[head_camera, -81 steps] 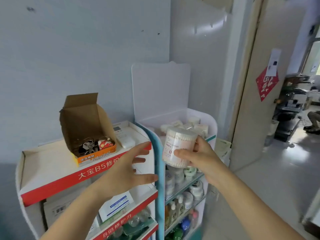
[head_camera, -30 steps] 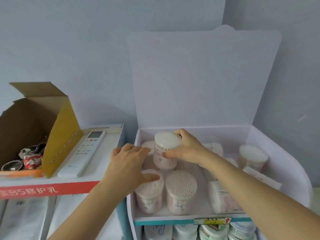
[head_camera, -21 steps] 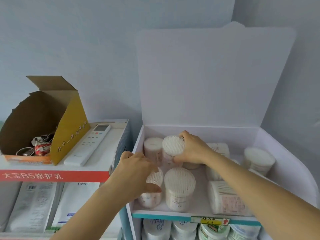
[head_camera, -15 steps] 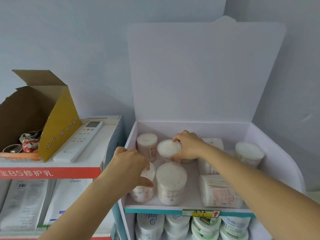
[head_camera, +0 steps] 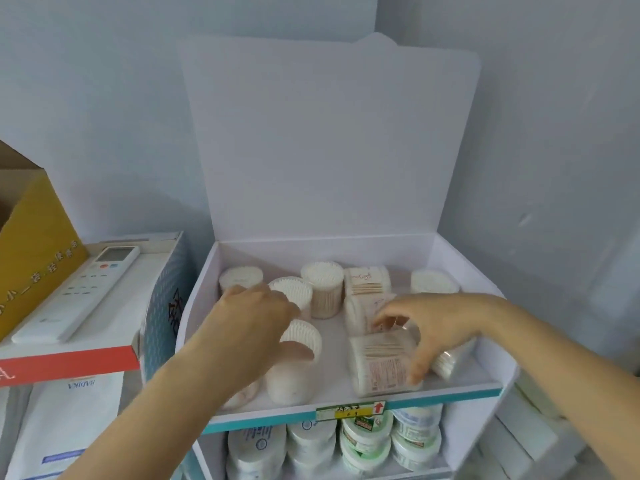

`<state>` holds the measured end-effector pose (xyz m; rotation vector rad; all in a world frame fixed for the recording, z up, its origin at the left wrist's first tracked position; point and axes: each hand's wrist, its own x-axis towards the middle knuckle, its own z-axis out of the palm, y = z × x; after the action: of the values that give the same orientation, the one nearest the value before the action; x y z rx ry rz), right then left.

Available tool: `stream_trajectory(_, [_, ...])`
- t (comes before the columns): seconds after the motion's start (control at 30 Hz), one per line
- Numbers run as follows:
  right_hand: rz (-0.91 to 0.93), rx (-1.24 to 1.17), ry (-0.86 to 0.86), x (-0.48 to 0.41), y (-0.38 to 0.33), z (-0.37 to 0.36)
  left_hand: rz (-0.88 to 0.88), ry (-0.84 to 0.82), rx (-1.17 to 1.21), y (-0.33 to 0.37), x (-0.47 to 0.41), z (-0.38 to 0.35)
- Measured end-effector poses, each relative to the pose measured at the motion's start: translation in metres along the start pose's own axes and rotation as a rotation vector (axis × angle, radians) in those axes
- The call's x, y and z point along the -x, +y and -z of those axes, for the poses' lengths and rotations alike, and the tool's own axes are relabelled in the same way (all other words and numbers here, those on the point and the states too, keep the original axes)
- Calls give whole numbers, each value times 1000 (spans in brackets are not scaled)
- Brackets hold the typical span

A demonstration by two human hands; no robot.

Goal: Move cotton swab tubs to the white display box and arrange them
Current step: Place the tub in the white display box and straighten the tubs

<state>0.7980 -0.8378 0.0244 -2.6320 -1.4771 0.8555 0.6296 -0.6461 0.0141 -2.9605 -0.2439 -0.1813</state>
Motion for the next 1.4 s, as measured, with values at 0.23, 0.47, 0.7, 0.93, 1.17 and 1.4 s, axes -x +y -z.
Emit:
stream_trajectory(0.23, [-32, 417, 240, -10, 22, -43, -224, -37, 110, 57, -22, -15])
stream_trajectory(0.47, [91, -36, 371, 4, 18, -32, -197, -24, 112, 54, -25, -23])
stream_trajectory(0.7, [186, -380, 578, 7, 2, -7, -47, 62, 154, 25, -14, -11])
stream_trajectory(0.93, [181, -897, 643, 3, -4, 12, 13, -62, 87, 13, -2, -14])
stream_trajectory(1.17, [10, -819, 536, 4, -16, 7, 26, -49, 82, 14, 2, -16])
stream_trajectory(1.4, [-44, -207, 442, -19, -39, -43, 62, -79, 137, 14, 3, -18])
